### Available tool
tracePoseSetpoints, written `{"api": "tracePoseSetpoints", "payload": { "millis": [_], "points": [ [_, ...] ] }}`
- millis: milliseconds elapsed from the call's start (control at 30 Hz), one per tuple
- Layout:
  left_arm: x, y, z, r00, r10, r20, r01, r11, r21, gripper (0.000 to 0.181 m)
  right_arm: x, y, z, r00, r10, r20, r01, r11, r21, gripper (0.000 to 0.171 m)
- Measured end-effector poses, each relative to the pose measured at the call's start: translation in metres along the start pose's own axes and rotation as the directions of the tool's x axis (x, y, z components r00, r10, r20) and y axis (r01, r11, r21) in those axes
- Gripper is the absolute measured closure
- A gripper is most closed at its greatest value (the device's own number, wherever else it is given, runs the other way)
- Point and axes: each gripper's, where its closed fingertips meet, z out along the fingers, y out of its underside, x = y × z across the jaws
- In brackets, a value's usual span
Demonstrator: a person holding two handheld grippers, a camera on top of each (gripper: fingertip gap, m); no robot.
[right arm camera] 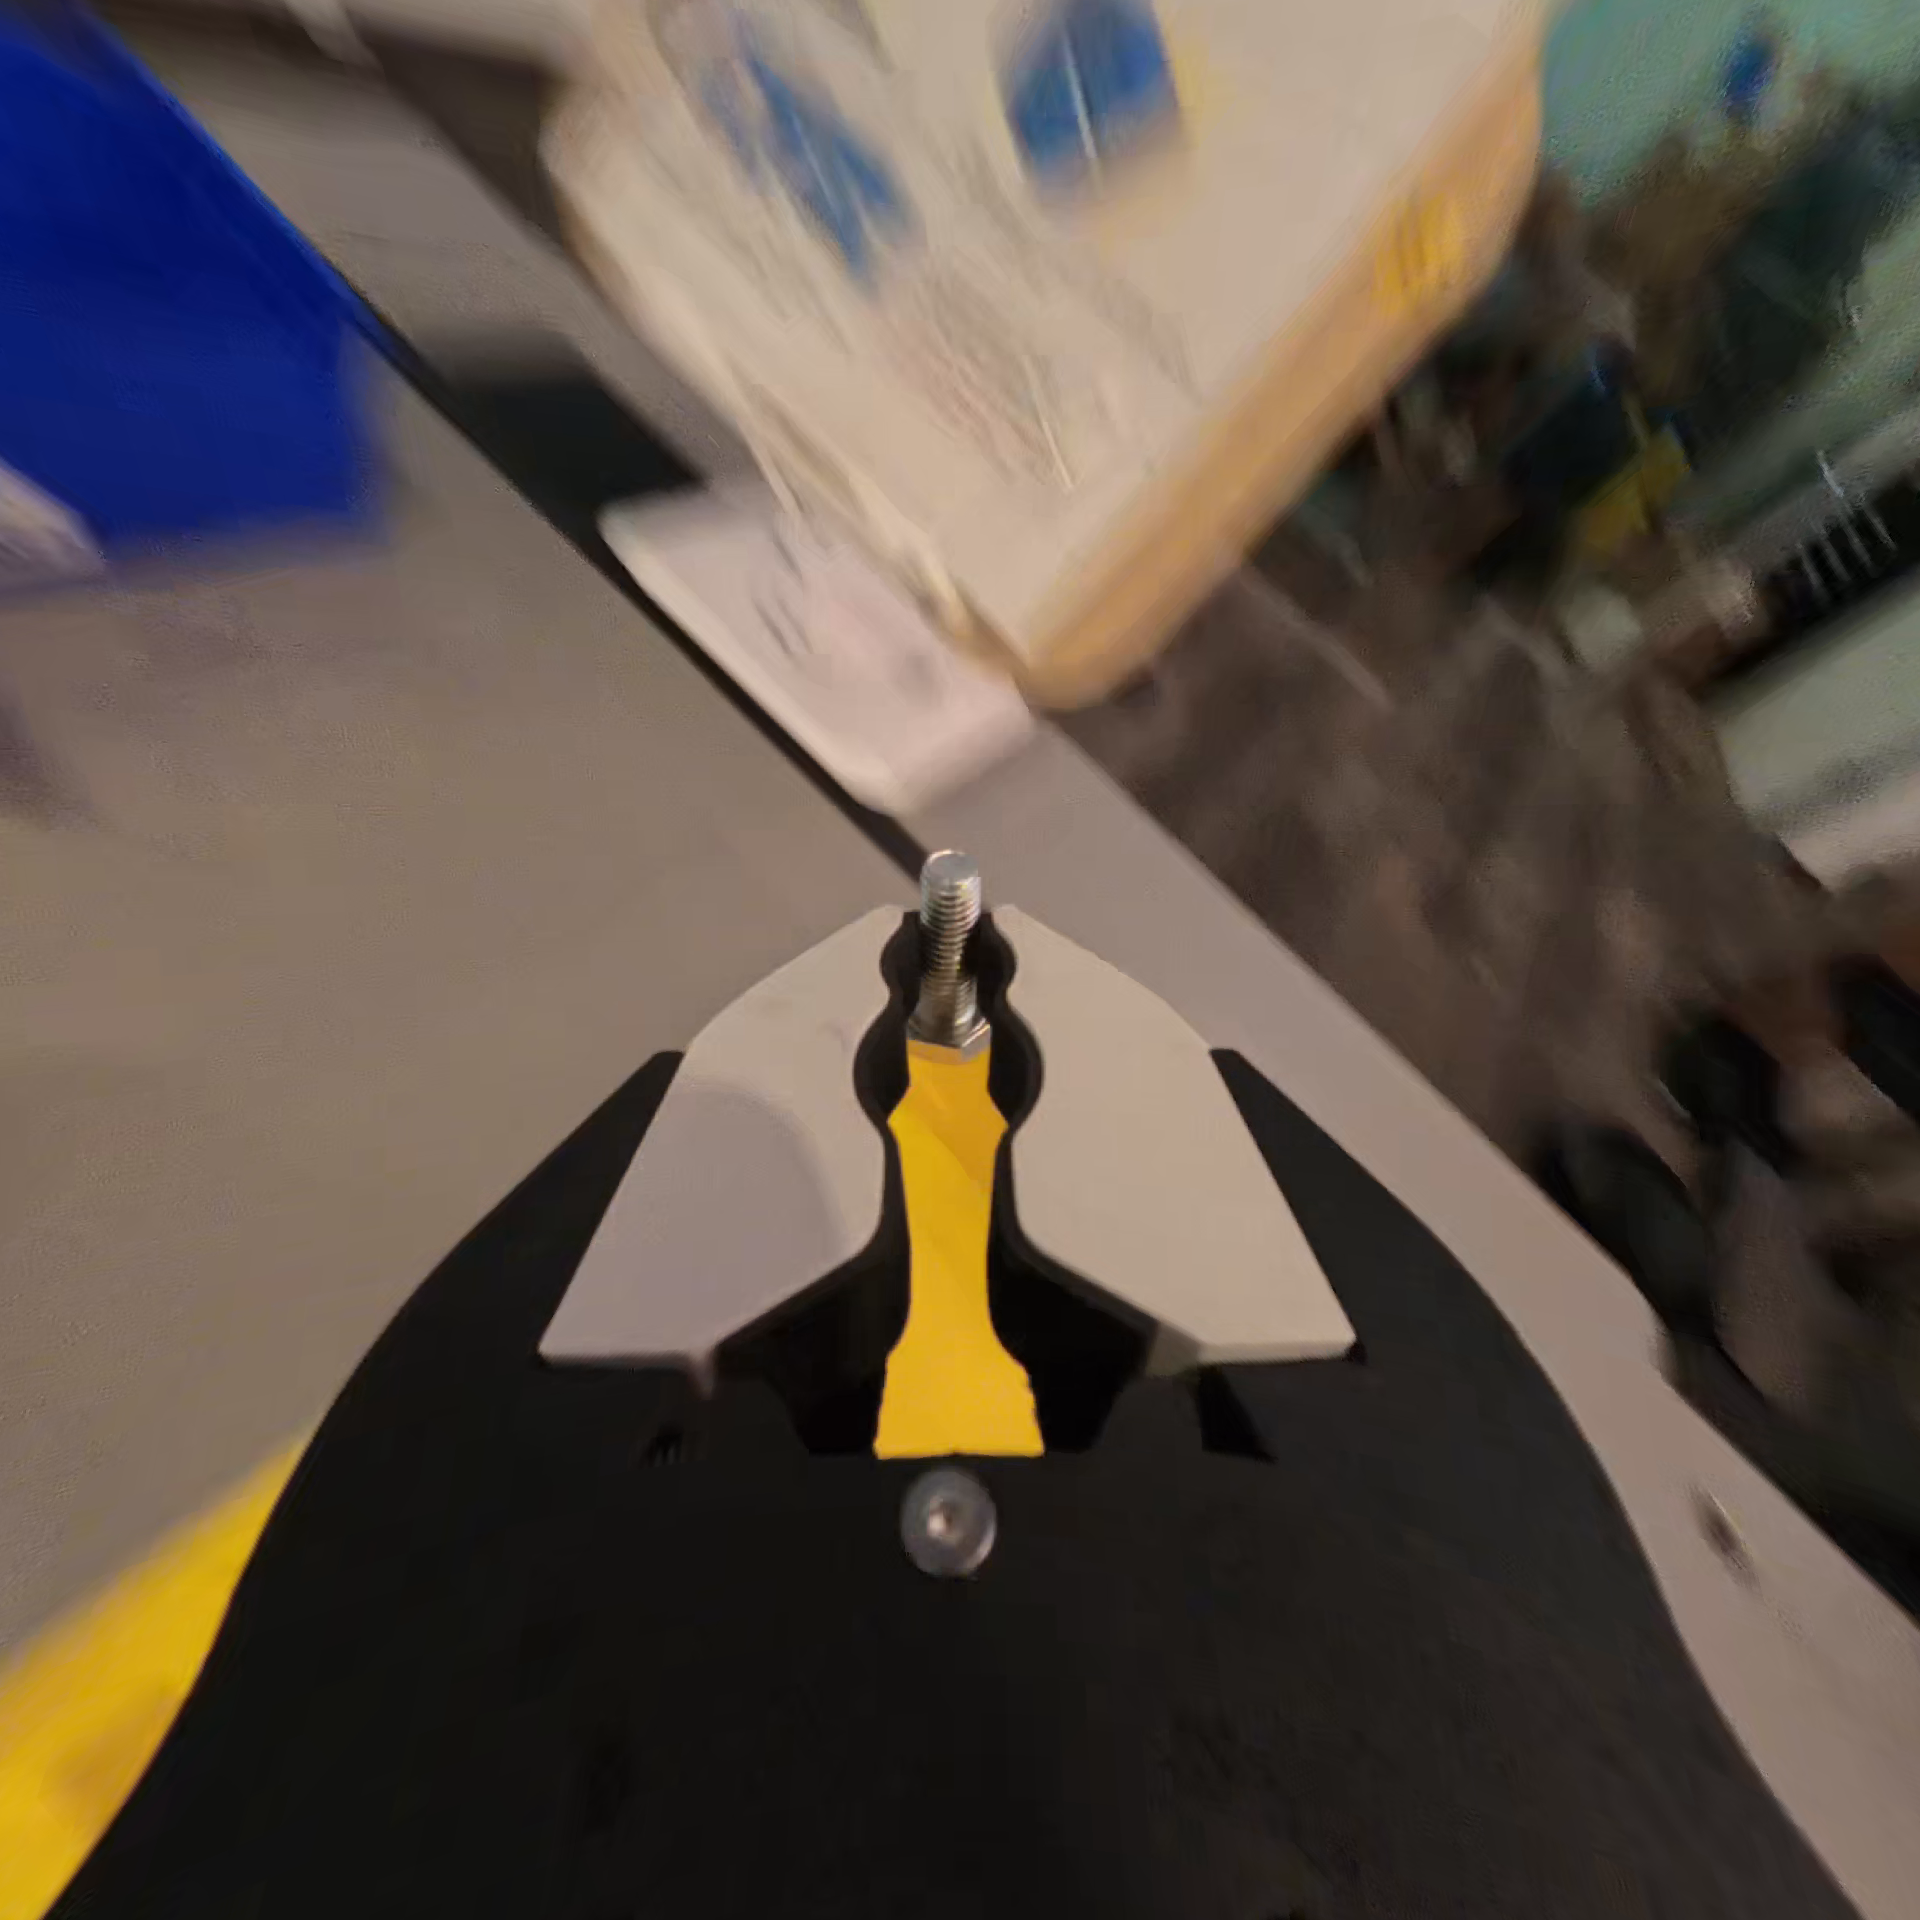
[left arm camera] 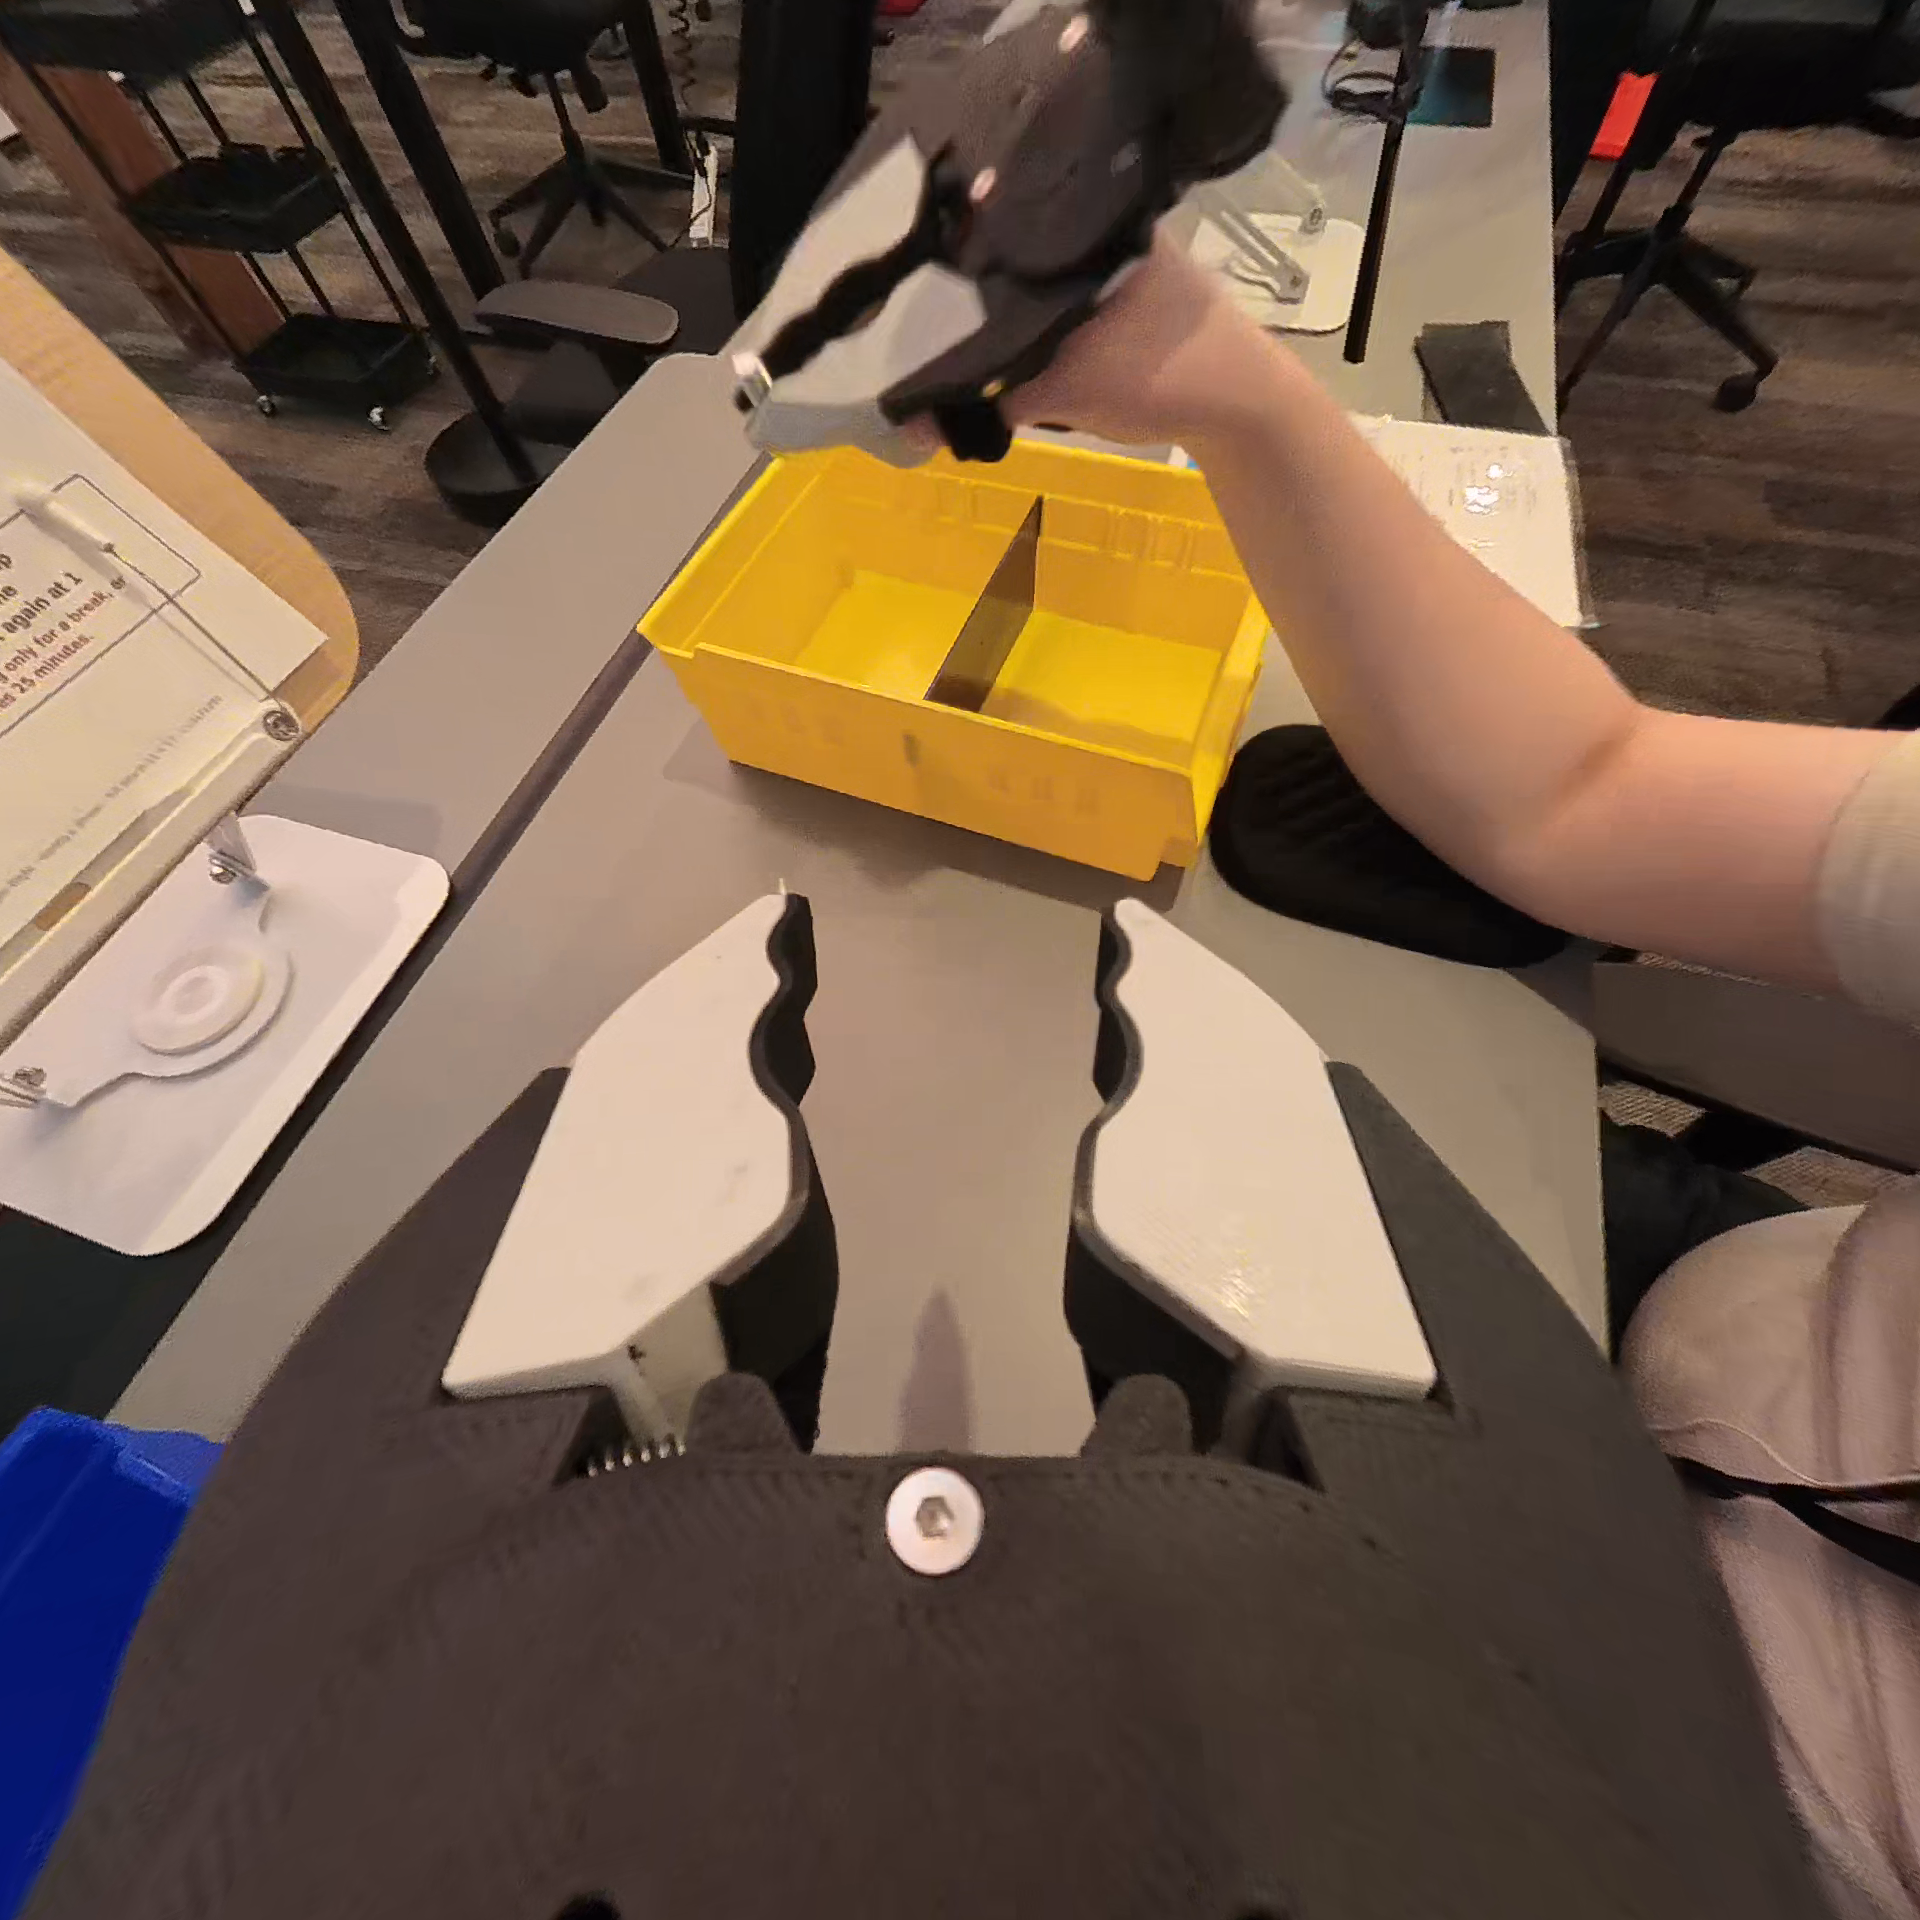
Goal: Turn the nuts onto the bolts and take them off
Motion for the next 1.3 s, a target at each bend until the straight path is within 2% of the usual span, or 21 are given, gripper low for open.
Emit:
{"api": "tracePoseSetpoints", "payload": {
  "millis": [100,167,233,300,433,533,600,767,833,933,1067,1167,1233,1300],
  "points": [
    [-0.001,0.002,-0.010,1.000,-0.006,0.006,0.006,1.000,-0.011,0.131,0.029,0.099,0.024,0.995,0.097,0.022,-0.083,0.931,-0.354,0.160],
    [-0.003,0.006,-0.016,1.000,0.003,0.026,-0.002,0.999,-0.036,0.131,0.036,0.149,0.034,0.992,0.119,0.042,-0.081,0.858,-0.507,0.160],
    [-0.004,0.009,-0.022,0.999,0.009,0.036,-0.007,0.999,-0.051,0.131,0.041,0.184,0.039,0.996,0.068,0.062,-0.016,0.789,-0.614,0.160],
    [-0.004,0.008,-0.026,0.999,0.010,0.042,-0.008,0.999,-0.048,0.132,0.042,0.200,0.043,0.995,0.030,0.092,0.041,0.736,-0.676,0.160],
    [-0.003,0.003,-0.033,0.999,0.007,0.039,-0.006,1.000,-0.019,0.132,0.032,0.207,0.054,0.979,-0.050,0.196,0.176,0.686,-0.706,0.160],
    [-0.004,0.003,-0.040,0.999,0.001,0.047,0.000,1.000,-0.009,0.133,0.040,0.210,0.058,0.980,-0.118,0.158,0.197,0.648,-0.736,0.156],
    [-0.010,0.005,-0.047,0.997,-0.008,0.078,0.009,1.000,-0.010,0.132,0.050,0.207,0.058,0.983,-0.150,0.105,0.179,0.656,-0.733,0.154],
    [-0.030,0.016,-0.077,0.984,-0.061,0.170,0.062,0.998,-0.004,0.132,0.059,0.161,0.048,0.988,-0.154,0.010,0.131,0.799,-0.587,0.152],
    [-0.051,0.037,-0.096,0.956,-0.116,0.269,0.132,0.990,-0.042,0.132,0.062,0.125,0.039,0.982,-0.182,-0.050,0.135,0.863,-0.486,0.151],
    [-0.086,0.088,-0.122,0.880,-0.227,0.416,0.311,0.939,-0.146,0.130,0.062,0.056,0.022,0.963,-0.214,-0.165,0.164,0.949,-0.270,0.150],
    [-0.113,0.167,-0.140,0.786,-0.378,0.489,0.555,0.779,-0.291,0.133,0.037,-0.033,-0.007,0.964,-0.150,-0.219,0.171,0.982,0.077,0.148],
    [-0.132,0.212,-0.145,0.669,-0.503,0.548,0.717,0.630,-0.298,0.138,0.011,-0.075,-0.028,0.980,-0.092,-0.176,0.134,0.960,0.244,0.147],
    [-0.144,0.234,-0.143,0.588,-0.574,0.570,0.796,0.534,-0.283,0.145,-0.007,-0.095,-0.040,0.993,-0.046,-0.110,0.078,0.949,0.306,0.147],
    [-0.155,0.253,-0.138,0.557,-0.584,0.591,0.824,0.477,-0.305,0.153,-0.041,-0.120,-0.057,0.998,0.007,0.059,-0.029,0.923,0.383,0.144]
  ]
}}
